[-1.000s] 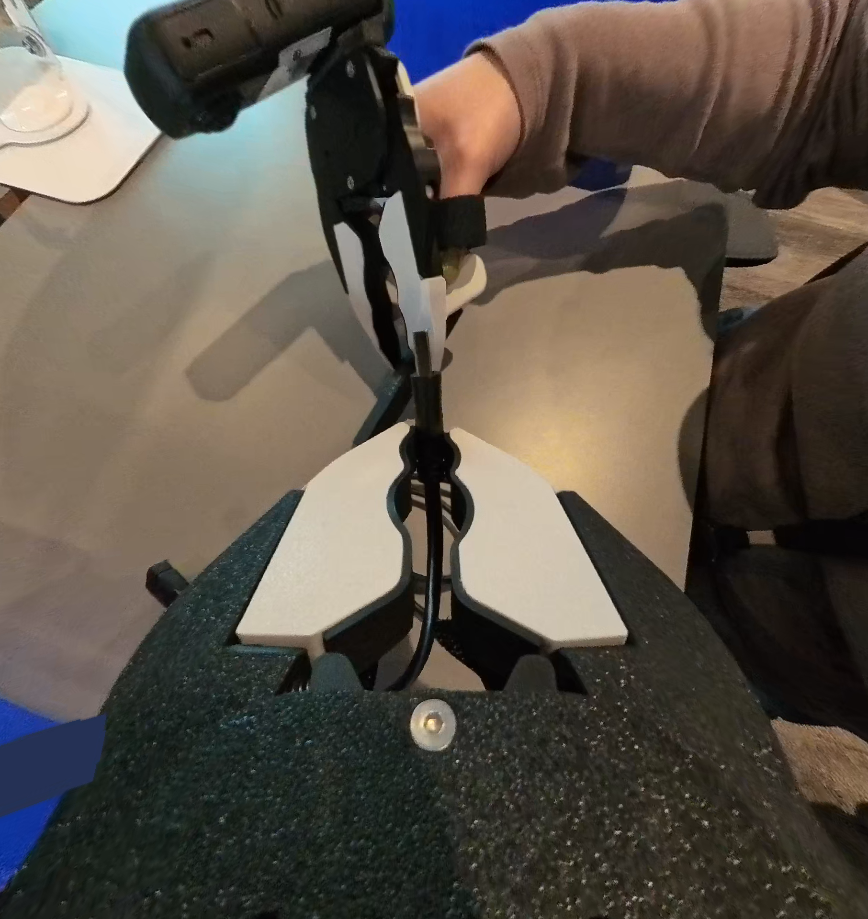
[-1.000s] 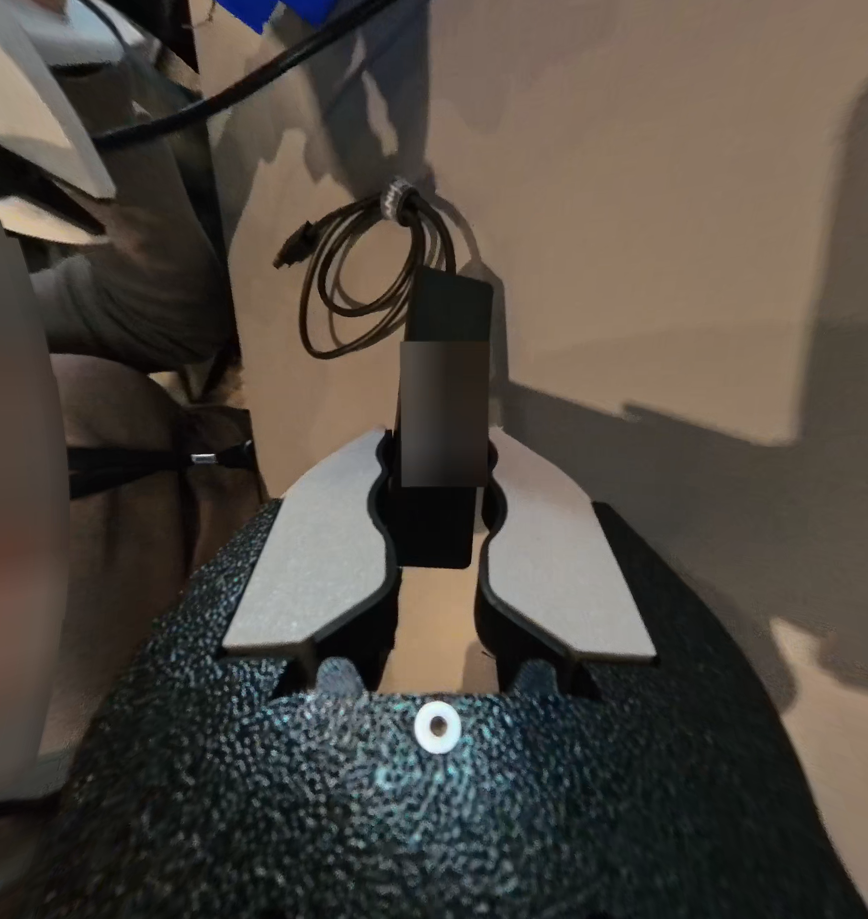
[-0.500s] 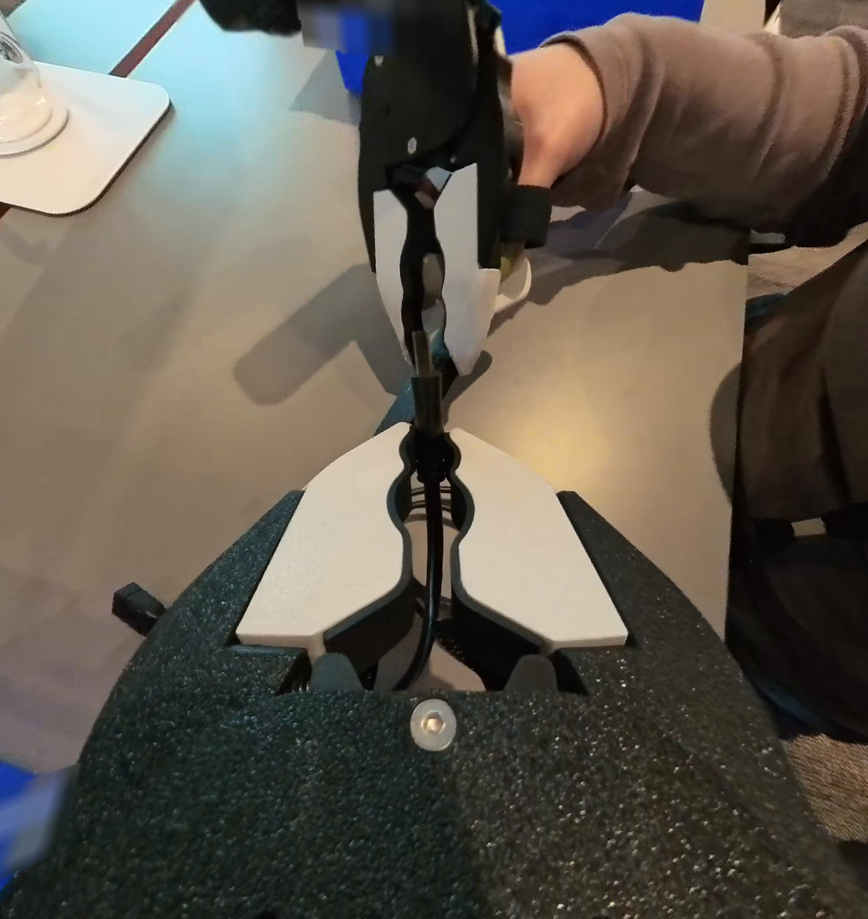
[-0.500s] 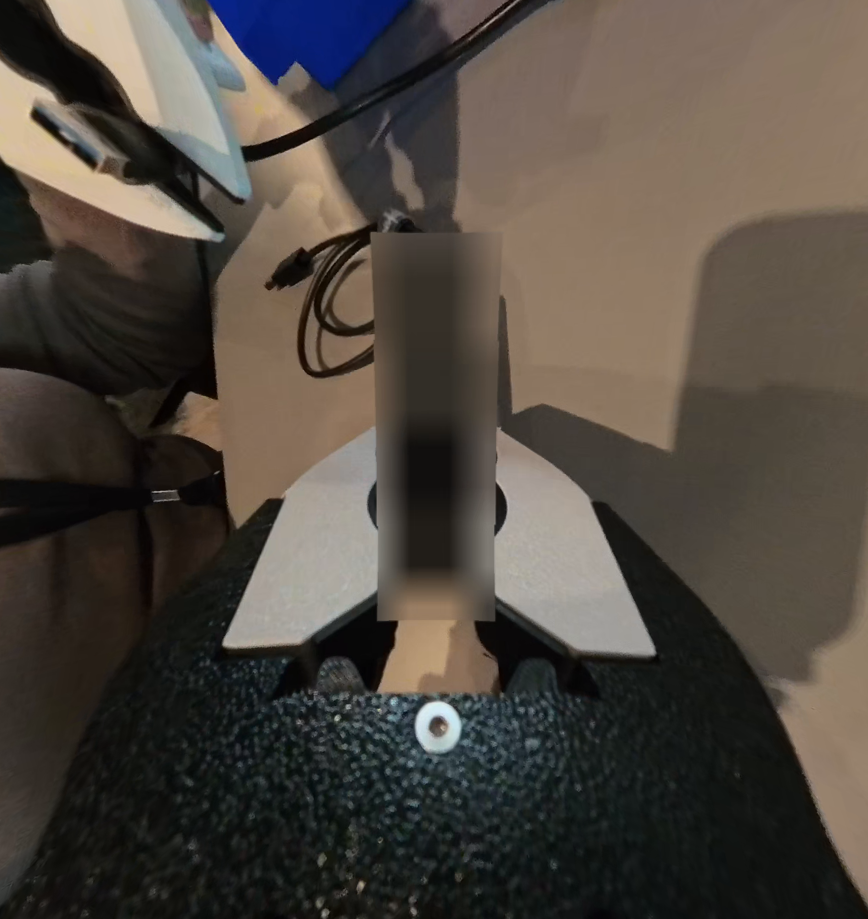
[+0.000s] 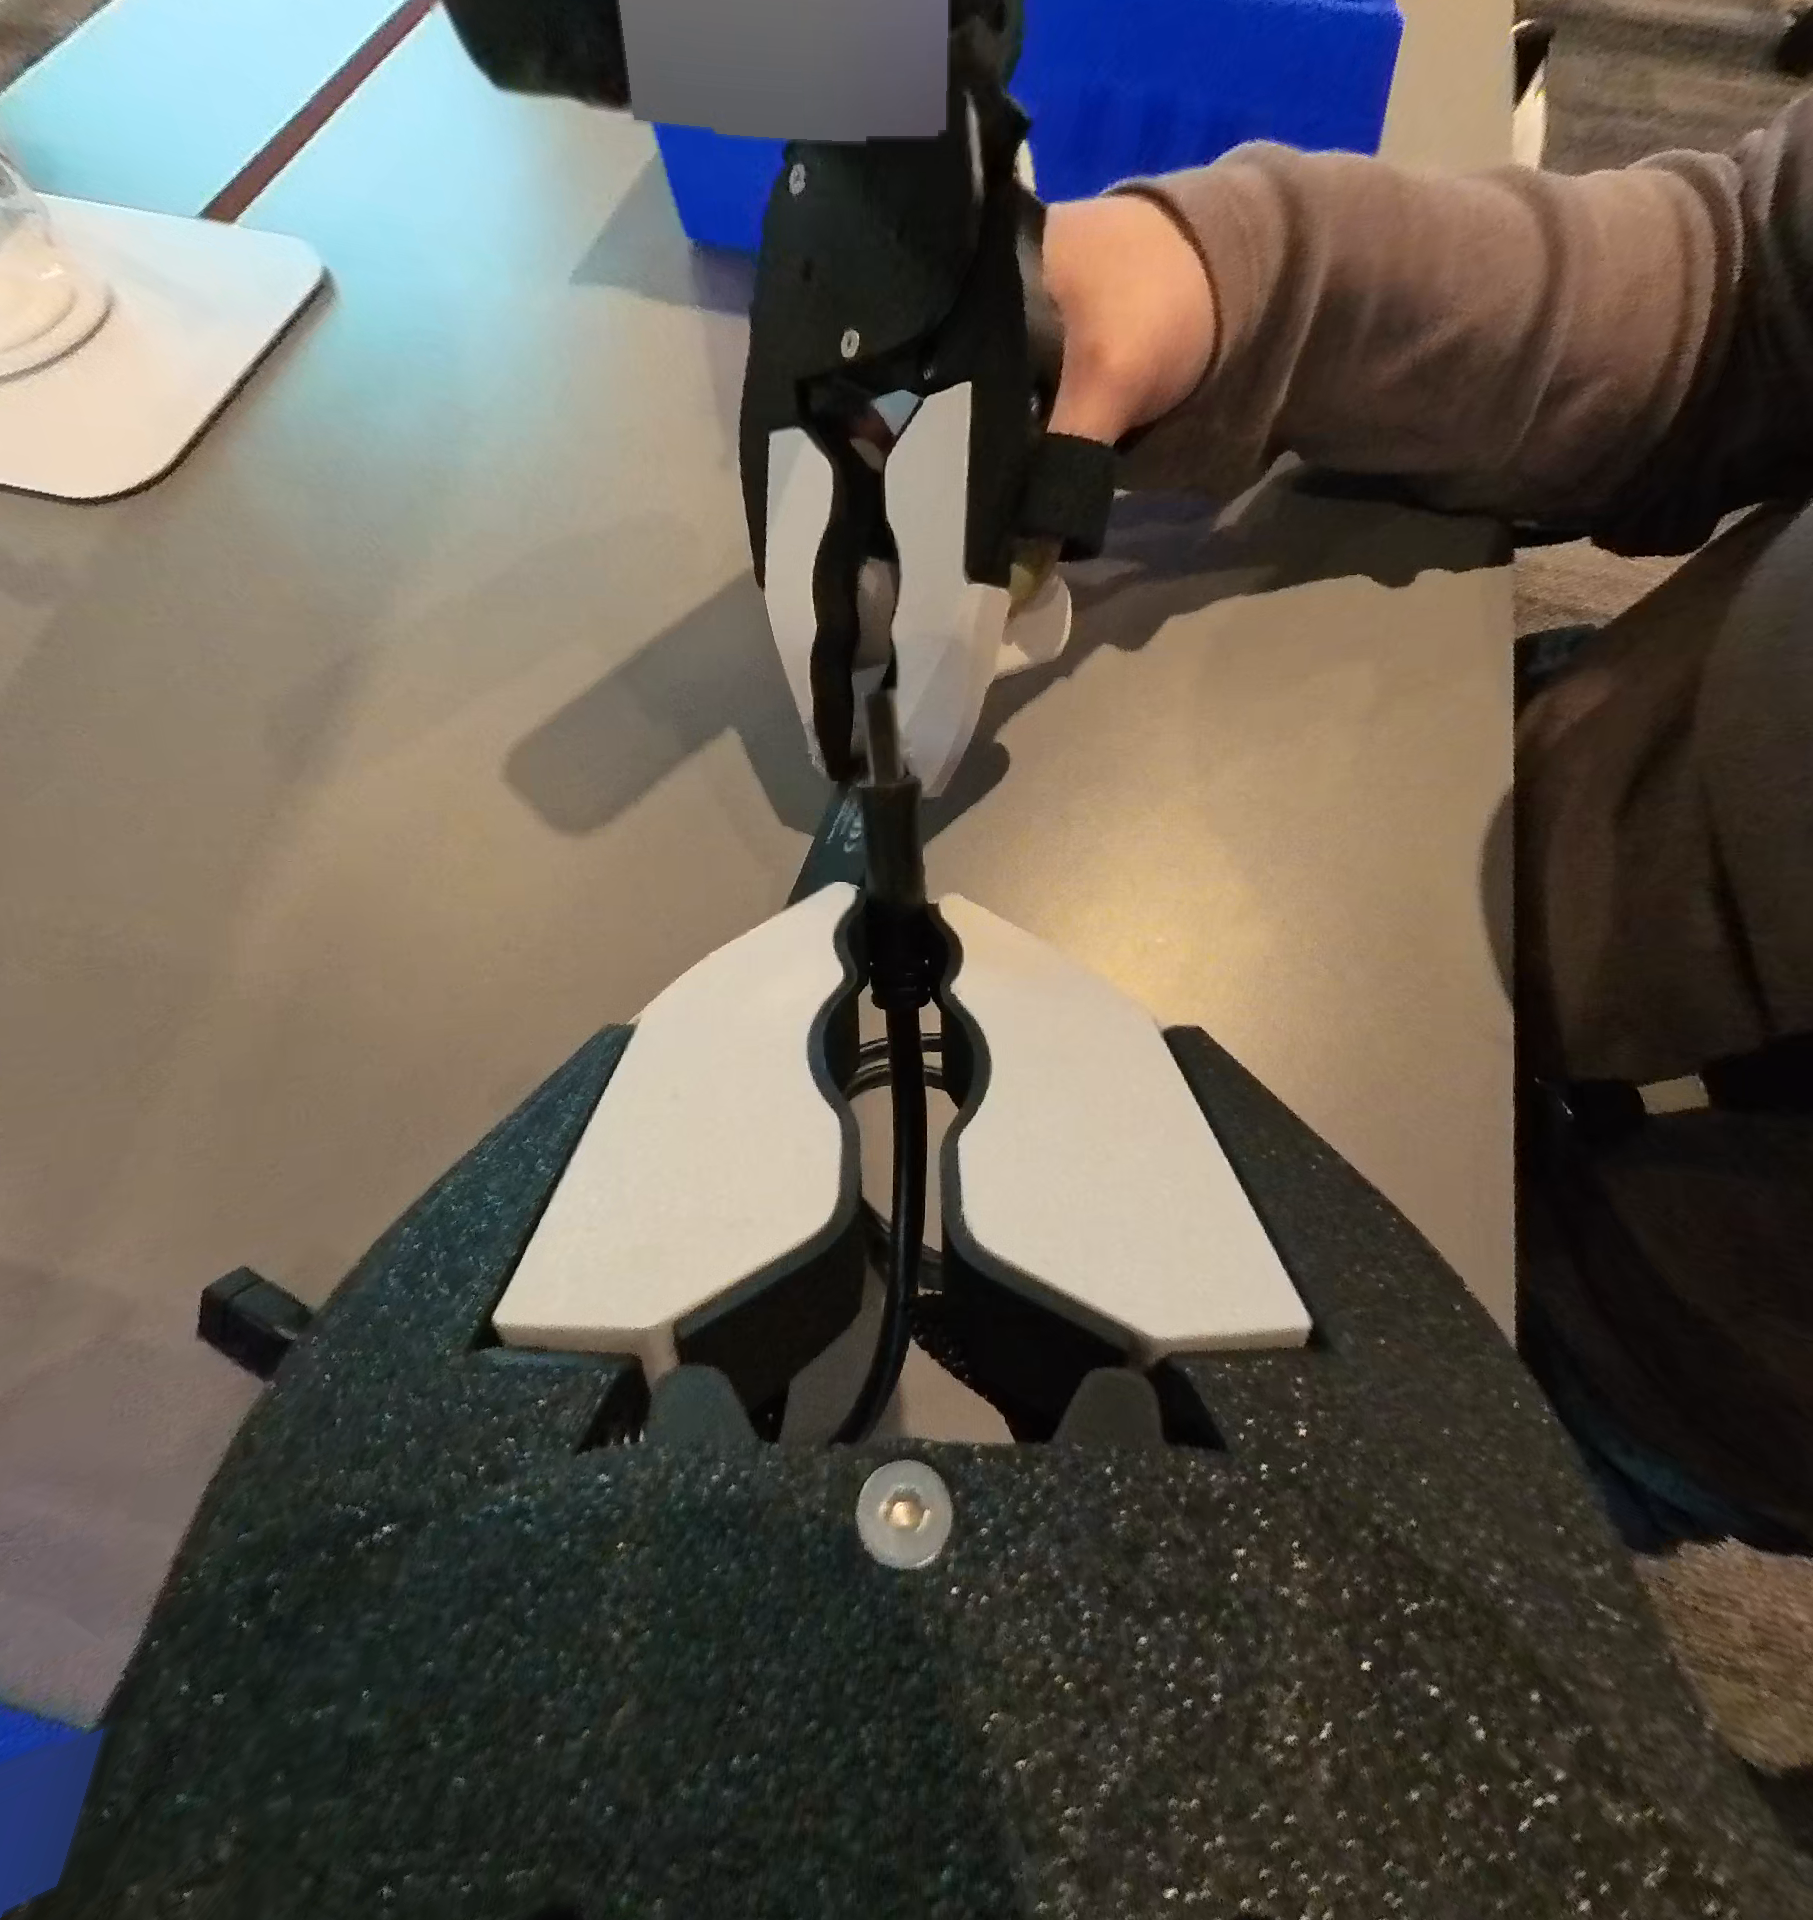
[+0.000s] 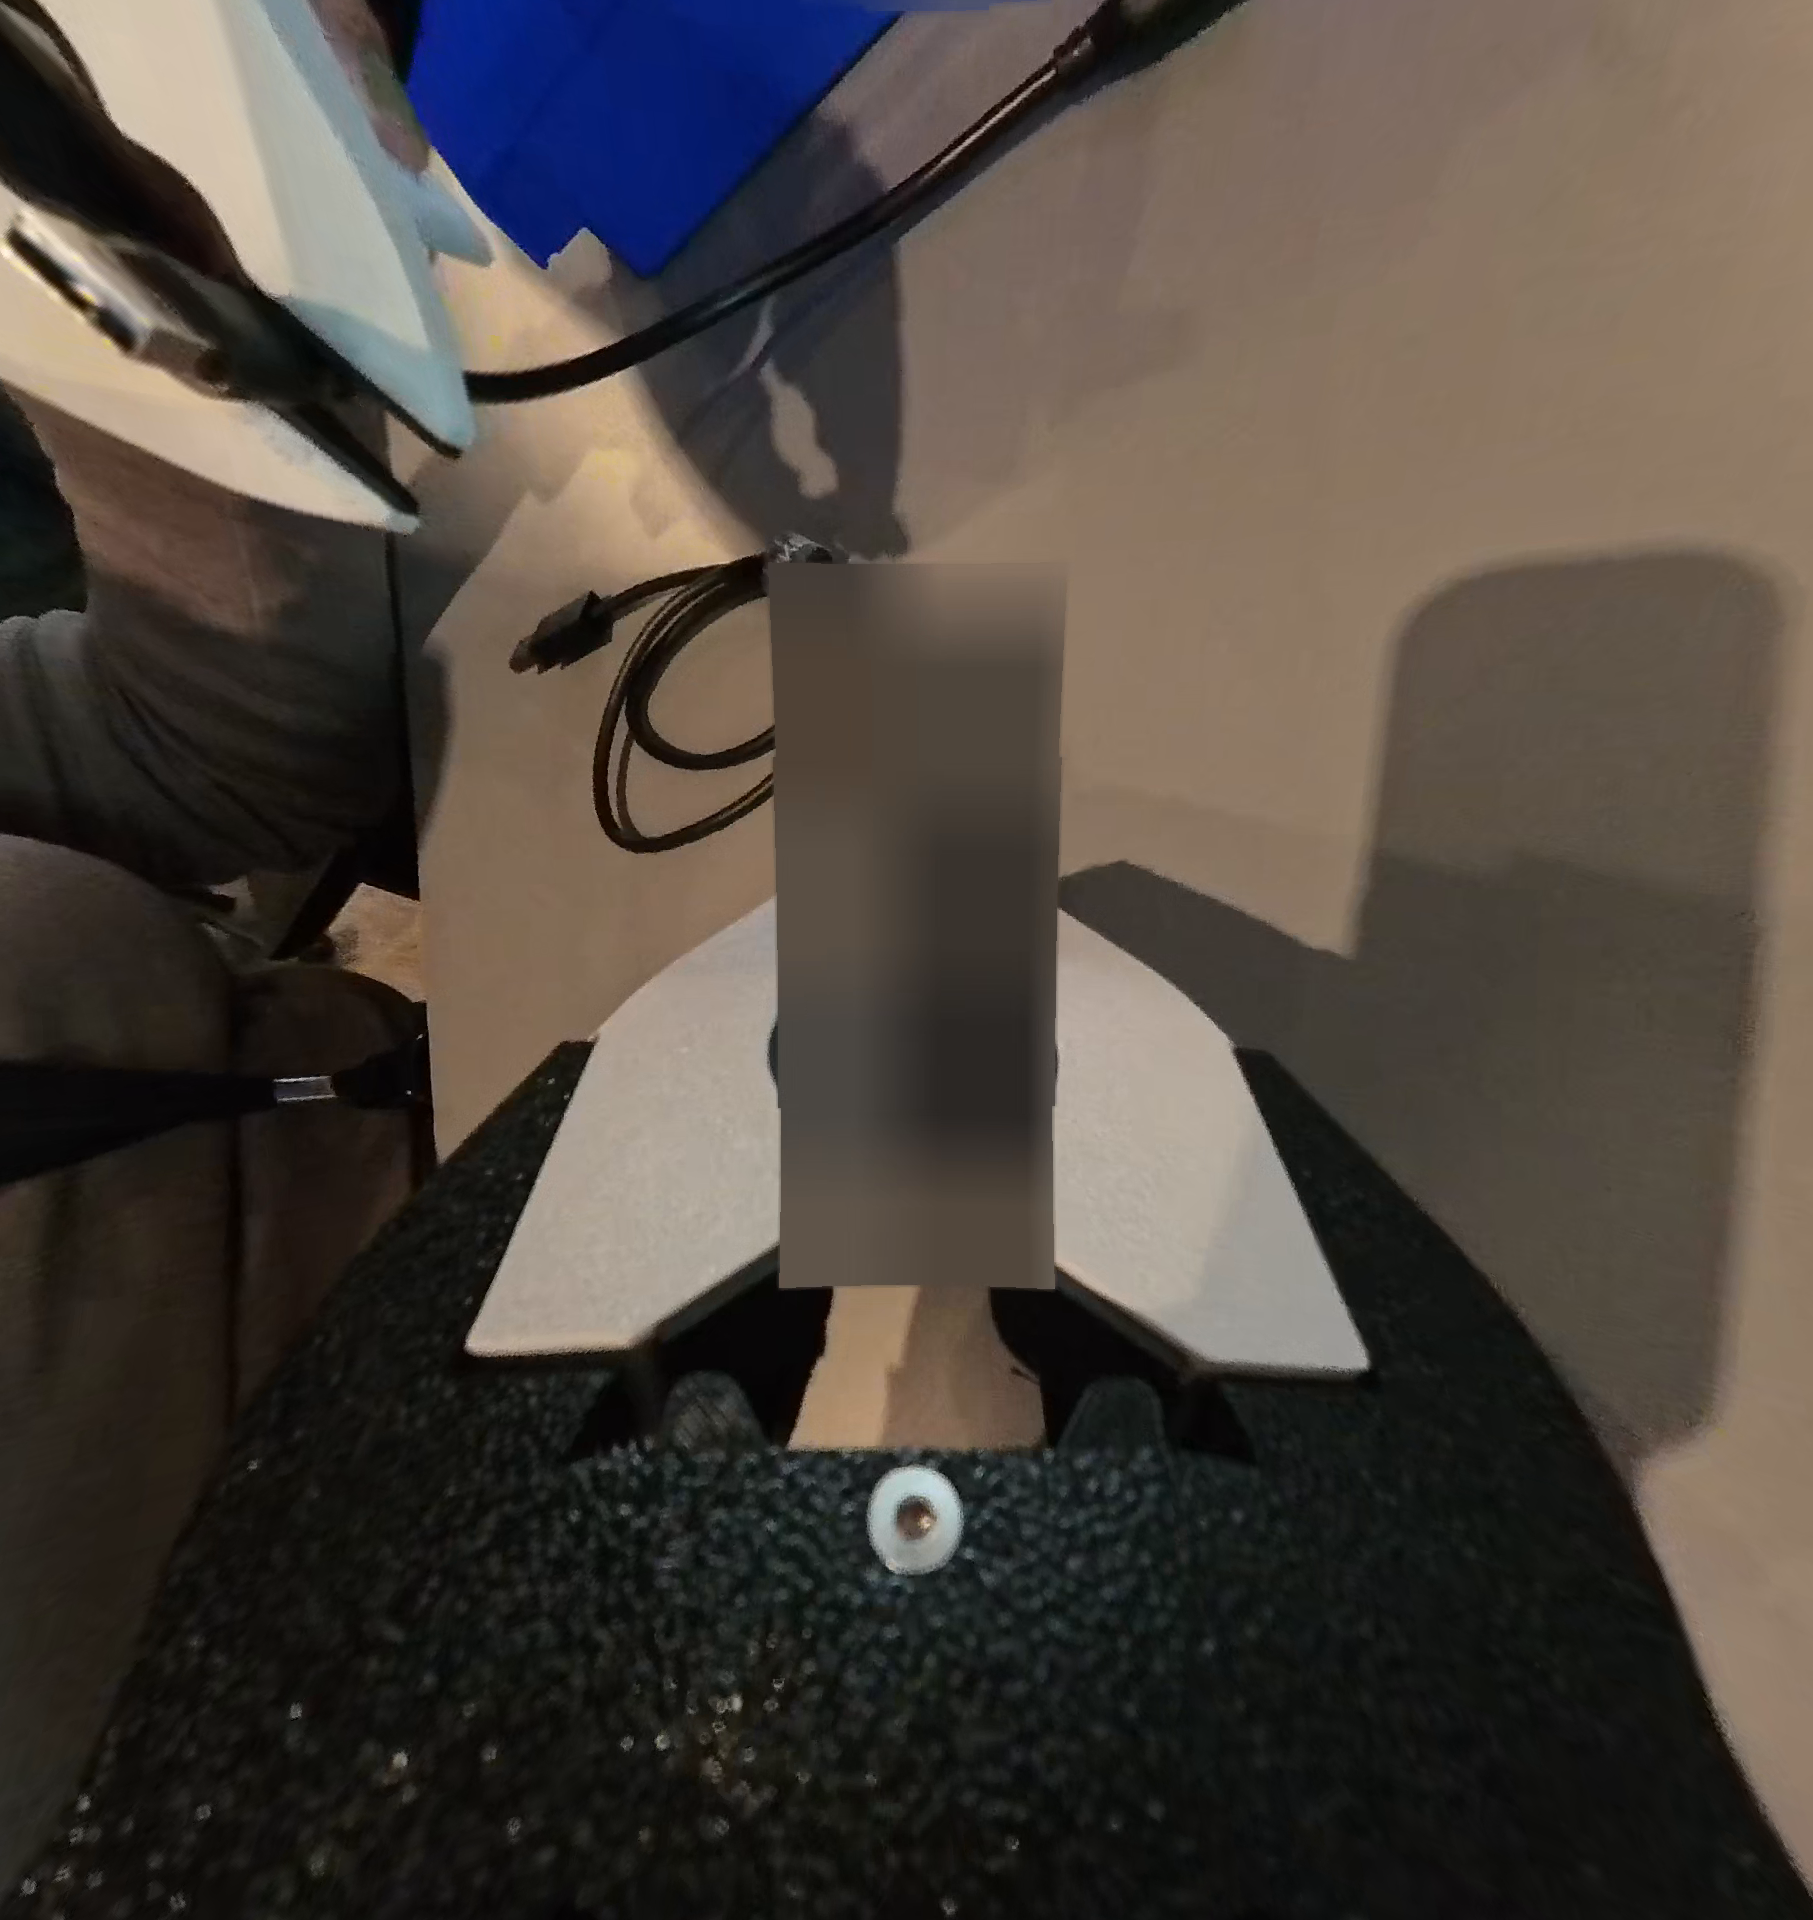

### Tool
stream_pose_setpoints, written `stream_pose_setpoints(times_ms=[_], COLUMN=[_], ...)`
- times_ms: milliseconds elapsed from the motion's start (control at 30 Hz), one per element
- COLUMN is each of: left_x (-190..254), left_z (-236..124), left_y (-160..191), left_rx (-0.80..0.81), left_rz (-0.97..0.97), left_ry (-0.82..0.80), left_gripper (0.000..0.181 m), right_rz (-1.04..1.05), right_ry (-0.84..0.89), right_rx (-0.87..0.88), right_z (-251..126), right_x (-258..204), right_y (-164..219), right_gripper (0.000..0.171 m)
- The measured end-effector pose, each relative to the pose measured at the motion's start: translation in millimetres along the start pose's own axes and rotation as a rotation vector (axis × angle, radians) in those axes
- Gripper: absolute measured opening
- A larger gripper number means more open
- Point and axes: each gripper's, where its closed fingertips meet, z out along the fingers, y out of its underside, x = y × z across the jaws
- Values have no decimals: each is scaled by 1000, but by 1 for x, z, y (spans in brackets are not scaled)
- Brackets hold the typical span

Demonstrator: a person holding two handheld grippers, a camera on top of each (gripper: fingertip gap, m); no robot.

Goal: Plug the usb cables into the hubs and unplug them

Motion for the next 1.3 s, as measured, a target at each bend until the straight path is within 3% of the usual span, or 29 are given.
stream_pose_setpoints(times_ms=[1200, 1300], left_x=[4, 4], left_z=[5, 5], left_y=[2, 2], left_rx=[-3, -4], left_rz=[-4, -7], left_ry=[41, 44], left_gripper=[10, 10], right_rz=[24, 11], right_ry=[-11, 2], right_rx=[-36, -41], right_z=[9, 9], right_x=[10, 10], right_y=[10, 10], right_gripper=[31, 37])
